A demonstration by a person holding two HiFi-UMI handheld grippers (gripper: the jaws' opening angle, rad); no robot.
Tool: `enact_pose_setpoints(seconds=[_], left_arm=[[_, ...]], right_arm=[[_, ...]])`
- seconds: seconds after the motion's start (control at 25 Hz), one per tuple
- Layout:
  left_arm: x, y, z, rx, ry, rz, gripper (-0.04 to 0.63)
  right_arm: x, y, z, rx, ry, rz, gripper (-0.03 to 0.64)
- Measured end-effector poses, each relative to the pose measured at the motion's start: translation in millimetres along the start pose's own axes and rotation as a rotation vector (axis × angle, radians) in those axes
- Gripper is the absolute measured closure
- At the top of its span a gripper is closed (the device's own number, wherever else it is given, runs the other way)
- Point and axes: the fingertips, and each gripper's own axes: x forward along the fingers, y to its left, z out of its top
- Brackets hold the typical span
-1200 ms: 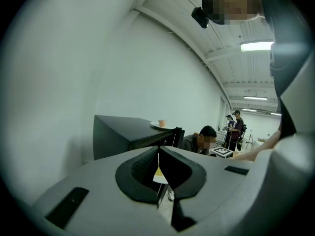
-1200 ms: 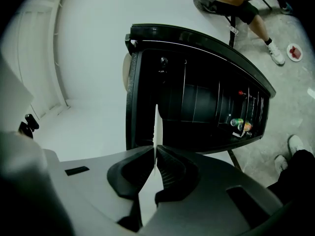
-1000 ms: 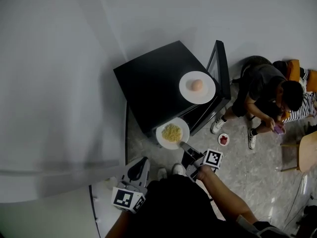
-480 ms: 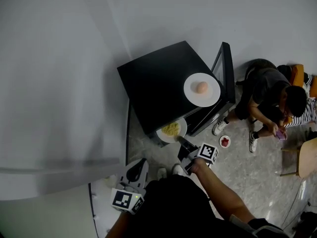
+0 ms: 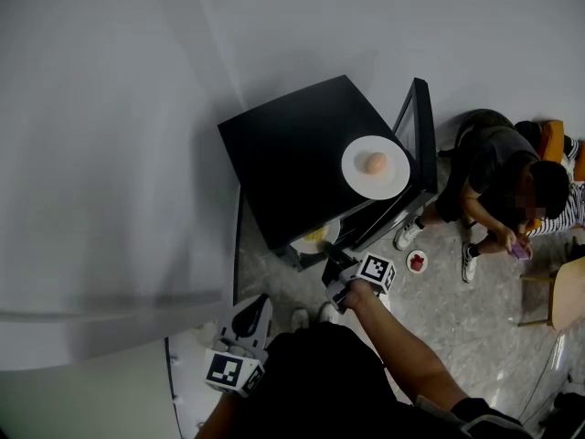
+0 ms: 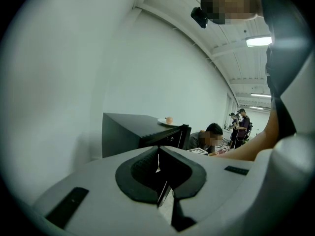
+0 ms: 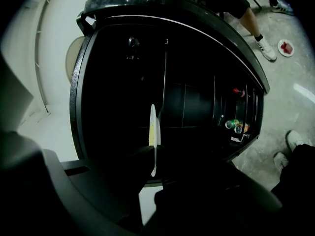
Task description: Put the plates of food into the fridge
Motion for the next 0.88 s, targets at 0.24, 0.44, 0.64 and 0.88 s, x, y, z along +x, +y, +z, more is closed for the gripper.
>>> enact_pose_setpoints(seconds=[0.24, 0.44, 0.64, 0.88], left_arm=[[3.0, -0.4, 1.6, -0.021, 0.002, 0.014, 0.571], [0.4, 2.4, 3.7, -0.019, -0.004, 0.021, 0.571], [-1.2, 2.6, -0.3, -0.021, 0.005, 0.024, 0.571], [0.8, 1.3, 3.3, -0.029, 0.009, 0.020, 0.571]], right_arm=[[10.1, -2.1, 6.7, 0.020, -0.016, -0.010, 0.586], [17.9, 0.6, 8.4, 0.023, -0.022, -0.009, 0.584], [20.5, 2.1, 7.8, 0.027, -0.022, -0.008, 0.586], [14.5, 8.9, 7.8, -0.002, -0.034, 0.039, 0.583]])
